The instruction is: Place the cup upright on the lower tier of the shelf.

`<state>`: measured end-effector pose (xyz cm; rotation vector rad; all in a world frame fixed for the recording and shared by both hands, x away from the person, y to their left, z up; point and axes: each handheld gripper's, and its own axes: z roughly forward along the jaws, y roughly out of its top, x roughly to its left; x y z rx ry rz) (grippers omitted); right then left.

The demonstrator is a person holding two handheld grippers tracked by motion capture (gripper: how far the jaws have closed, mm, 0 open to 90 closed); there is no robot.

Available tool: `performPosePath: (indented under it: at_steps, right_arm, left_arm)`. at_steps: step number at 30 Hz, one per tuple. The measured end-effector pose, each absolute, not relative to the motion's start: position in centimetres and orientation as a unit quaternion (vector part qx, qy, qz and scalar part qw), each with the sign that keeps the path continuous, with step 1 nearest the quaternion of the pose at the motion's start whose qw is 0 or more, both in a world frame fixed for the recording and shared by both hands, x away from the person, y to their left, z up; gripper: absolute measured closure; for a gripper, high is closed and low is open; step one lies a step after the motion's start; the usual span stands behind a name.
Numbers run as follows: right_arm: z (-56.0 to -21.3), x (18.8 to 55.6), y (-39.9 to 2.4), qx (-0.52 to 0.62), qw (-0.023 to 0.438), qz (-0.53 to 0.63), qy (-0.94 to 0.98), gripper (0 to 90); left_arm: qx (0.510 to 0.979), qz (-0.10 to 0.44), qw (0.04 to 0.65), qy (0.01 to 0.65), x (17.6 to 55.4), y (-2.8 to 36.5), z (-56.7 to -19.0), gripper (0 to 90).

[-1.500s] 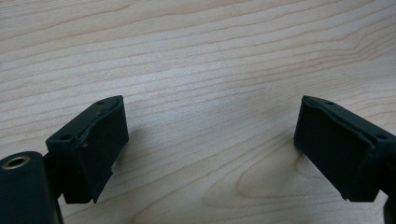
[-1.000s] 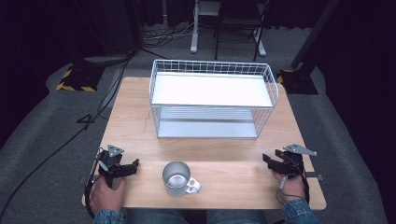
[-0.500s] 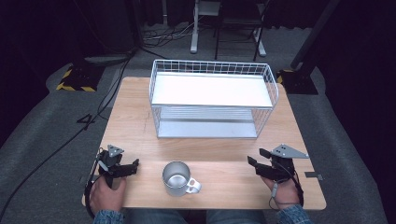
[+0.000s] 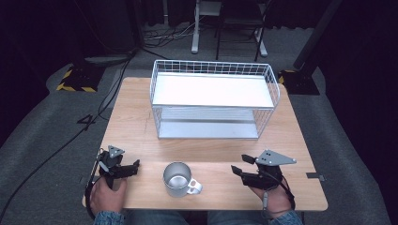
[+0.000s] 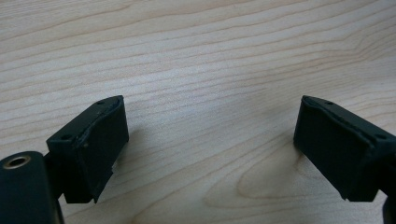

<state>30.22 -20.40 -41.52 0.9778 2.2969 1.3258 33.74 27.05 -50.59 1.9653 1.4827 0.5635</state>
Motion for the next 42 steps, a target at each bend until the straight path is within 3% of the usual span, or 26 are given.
performPosePath:
  at_steps: [20, 33, 36, 42]
  right_arm:
    - [-41.2, 28.3, -14.2, 0.237, 0.086, 0.482, 0.839, 40.8]
    - [-42.9, 27.9, -10.8, 0.201, 0.052, 0.472, 0.857, 40.0]
    - [-43.6, 28.3, -10.6, 0.205, 0.044, 0.462, 0.862, 42.3]
    - [-44.5, 28.6, -10.1, 0.202, 0.046, 0.432, 0.878, 55.5]
  left_arm:
    - [0.742, 0.213, 0.303, 0.559, 33.8, 27.1, -50.6, 10.6]
    - [0.742, 0.214, 0.303, 0.559, 33.8, 27.1, -50.6, 10.7]
    - [0.742, 0.214, 0.303, 0.559, 33.8, 27.1, -50.6, 10.7]
    - [0.742, 0.214, 0.303, 0.559, 33.8, 27.1, -50.6, 10.7]
